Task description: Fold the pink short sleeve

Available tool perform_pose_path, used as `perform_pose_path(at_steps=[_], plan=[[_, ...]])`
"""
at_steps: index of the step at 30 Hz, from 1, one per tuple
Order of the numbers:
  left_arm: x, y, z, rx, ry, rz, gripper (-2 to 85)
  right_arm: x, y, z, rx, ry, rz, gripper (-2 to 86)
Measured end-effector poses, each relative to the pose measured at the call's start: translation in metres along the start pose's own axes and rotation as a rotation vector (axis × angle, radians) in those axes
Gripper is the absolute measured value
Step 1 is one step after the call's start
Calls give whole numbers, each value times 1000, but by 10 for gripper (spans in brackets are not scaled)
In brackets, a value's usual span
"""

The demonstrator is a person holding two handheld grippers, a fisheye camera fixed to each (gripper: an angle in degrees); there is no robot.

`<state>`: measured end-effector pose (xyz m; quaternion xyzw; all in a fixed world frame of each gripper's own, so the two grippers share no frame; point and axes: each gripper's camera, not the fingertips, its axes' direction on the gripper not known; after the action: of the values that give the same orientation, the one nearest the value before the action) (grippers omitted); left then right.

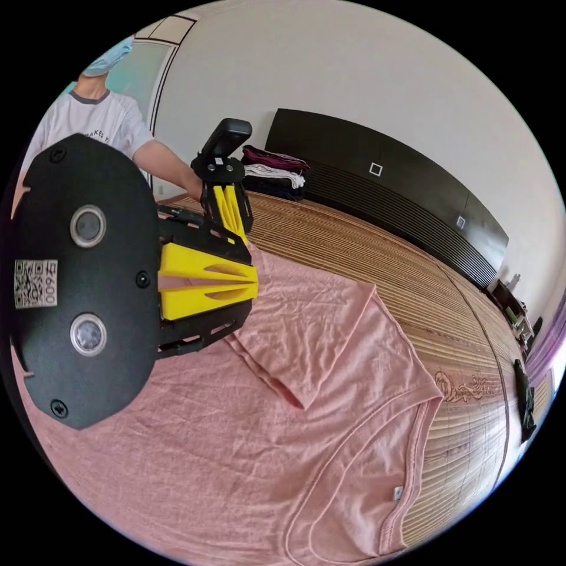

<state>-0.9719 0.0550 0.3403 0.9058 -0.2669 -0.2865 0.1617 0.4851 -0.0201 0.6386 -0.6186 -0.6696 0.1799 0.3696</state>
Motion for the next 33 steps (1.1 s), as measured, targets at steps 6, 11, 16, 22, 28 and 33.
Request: perform_pose_path(at_steps=[6,11,16,22,28,33], plan=[[35,8,-17,38,132,71,2,-37,13,28,-40,17,-91,-9],[61,56,40,-33,102,140,1,-47,33,41,-46,108,-59,-8],[46,112,49,-27,121,110,1,-36,50,10,173,238,48,-9],[57,187,55,-3,-8,151,1,-91,142,-40,556,451,-20,-9],[74,260,63,-13,-194,190,1,-225,393,-16,539,690,-494,-8],[87,325,71,-8,-372,206,2,-241,578,-10,573,925,-464,-8]])
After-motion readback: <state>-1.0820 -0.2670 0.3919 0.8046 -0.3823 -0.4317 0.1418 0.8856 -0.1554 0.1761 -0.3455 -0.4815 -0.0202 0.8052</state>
